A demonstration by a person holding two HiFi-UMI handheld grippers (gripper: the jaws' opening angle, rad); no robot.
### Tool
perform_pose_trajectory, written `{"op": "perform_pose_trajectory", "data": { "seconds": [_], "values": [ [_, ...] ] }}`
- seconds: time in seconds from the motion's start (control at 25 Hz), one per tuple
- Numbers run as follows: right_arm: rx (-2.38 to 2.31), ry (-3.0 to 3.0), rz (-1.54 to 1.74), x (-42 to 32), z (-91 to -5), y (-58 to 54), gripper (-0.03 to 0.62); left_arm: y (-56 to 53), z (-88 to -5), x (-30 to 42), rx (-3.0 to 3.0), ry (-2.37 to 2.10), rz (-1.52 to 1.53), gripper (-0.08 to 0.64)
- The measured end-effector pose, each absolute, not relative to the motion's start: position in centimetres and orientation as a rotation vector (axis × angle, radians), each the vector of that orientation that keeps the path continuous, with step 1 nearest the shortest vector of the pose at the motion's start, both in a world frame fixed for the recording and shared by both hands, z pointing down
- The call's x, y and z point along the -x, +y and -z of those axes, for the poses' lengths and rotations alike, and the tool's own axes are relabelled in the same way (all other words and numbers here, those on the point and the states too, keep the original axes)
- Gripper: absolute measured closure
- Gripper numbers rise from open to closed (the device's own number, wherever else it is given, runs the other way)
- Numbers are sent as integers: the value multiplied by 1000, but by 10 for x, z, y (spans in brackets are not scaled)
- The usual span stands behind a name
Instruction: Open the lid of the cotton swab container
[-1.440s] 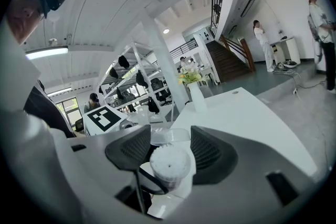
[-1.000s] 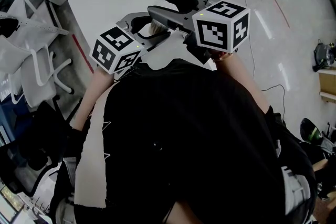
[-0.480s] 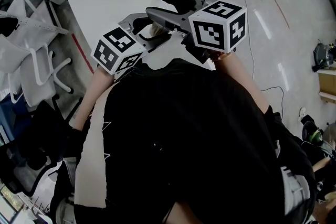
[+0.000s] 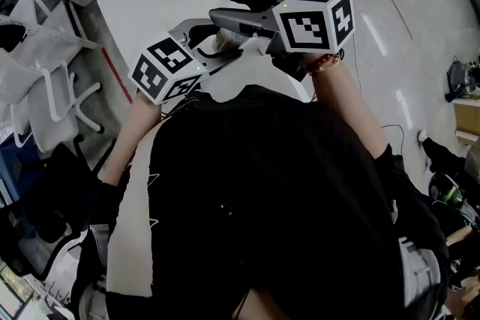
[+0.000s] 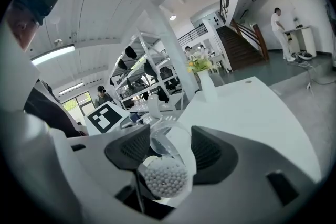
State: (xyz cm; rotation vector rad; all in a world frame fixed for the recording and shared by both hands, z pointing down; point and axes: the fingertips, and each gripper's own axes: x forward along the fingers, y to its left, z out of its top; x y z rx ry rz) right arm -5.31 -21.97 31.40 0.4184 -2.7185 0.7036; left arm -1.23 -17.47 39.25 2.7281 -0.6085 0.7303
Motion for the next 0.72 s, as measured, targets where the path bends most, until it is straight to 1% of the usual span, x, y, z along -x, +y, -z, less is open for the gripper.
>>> {"op": "perform_pose_trajectory", "data": {
  "seconds": [0.72],
  "values": [
    [-293, -2607, -756, 65, -331, -211, 344, -160, -403, 9, -2726, -553, -811, 301]
  ]
}}
